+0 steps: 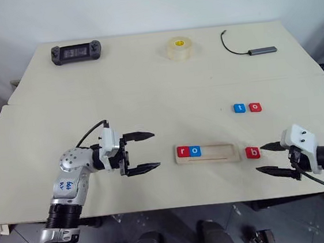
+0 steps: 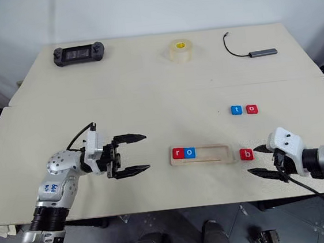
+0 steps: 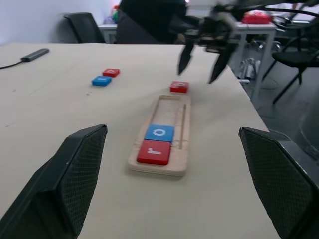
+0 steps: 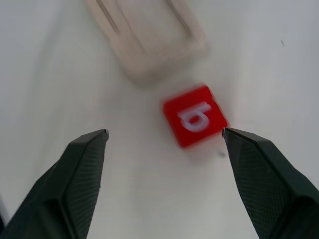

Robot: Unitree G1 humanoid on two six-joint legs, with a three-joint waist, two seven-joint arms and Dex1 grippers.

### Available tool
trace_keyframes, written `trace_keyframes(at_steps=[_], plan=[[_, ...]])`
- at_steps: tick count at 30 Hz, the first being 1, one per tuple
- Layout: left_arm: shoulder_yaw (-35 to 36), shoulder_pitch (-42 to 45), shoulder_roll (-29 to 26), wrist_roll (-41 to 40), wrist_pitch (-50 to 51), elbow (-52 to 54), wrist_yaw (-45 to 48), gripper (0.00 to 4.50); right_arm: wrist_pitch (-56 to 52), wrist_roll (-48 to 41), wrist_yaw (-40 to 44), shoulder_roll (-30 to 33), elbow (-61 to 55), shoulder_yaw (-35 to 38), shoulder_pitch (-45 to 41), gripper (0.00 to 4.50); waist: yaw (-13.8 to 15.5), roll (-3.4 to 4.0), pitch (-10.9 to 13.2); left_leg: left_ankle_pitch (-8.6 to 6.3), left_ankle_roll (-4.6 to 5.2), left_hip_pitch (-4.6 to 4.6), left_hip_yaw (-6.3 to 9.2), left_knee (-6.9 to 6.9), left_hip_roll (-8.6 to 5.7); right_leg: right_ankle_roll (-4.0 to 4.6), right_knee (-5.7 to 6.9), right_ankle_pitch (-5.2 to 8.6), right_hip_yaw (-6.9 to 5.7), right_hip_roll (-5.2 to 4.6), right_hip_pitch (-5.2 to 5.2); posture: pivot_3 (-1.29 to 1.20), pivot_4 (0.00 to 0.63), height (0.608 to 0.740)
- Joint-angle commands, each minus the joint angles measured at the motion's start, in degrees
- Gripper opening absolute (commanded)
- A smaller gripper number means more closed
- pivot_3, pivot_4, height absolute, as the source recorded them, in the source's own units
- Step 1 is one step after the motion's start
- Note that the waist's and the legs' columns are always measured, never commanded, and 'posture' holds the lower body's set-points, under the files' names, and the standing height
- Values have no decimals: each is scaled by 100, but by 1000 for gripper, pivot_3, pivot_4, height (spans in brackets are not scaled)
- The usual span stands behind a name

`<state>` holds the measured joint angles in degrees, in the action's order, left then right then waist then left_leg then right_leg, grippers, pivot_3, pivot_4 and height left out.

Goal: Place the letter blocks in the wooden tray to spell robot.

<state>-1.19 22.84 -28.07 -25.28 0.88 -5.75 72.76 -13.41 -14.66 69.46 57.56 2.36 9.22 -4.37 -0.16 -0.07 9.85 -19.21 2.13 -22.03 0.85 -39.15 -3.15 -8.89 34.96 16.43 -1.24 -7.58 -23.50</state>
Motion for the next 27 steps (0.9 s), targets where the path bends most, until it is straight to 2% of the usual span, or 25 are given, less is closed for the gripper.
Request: trace_keyframes(at_steps=[1, 7, 10, 15, 16, 21, 27], plan=[[-9, -38, -56, -11, -63, 221, 29, 4500, 755, 209, 249, -62, 823, -252, -525, 3824, 4, 0, 0, 1, -2, -2, 1, 0, 2, 0, 0, 0, -2, 1, -2, 0, 150, 740], [0, -167, -67, -22, -3, 376, -63, 4500, 1050, 361, 559, -231, 1666, -674, -1089, 3824, 12, 1, 0, 2, -5, -2, 10, -6, 3, 0, -8, 0, -12, -3, 7, 0, 150, 740], [2, -189, -70, -29, 20, 411, -90, 4500, 997, 379, 715, -227, 1742, -777, -1116, 3260, 12, 1, 0, 3, -8, -2, 13, -6, 6, 0, -8, 0, -14, -2, 8, 0, 150, 740], [30, -166, -90, -26, 34, 368, -91, 4500, 1060, 271, 659, -378, 1840, -671, -1207, 1565, 10, 0, -1, 3, -9, -1, 13, -8, 6, 0, -8, 0, -14, -2, 11, 0, 150, 740], [30, -157, -93, -23, 34, 350, -85, 4500, 1078, 252, 655, -401, 1817, -655, -1206, 1463, 4, 1, -1, 3, -10, -1, 13, -8, 6, 0, -8, 0, -14, -1, 11, 0, 150, 740], [21, -116, -89, -4, 23, 279, -74, 4500, 1071, 178, 689, -272, 1560, -541, -1148, 1463, -2, 1, -1, 4, -14, 1, 11, -8, 10, 1, -6, 0, -14, 1, 10, 0, 150, 740], [38, -149, -116, -5, 15, 262, -56, 4500, 392, -83, 1322, 112, 549, -757, -1506, 1463, 8, 10, 2, 4, -14, -4, 11, -8, 9, 1, -5, 0, -12, -1, 1, 0, 150, 740]])
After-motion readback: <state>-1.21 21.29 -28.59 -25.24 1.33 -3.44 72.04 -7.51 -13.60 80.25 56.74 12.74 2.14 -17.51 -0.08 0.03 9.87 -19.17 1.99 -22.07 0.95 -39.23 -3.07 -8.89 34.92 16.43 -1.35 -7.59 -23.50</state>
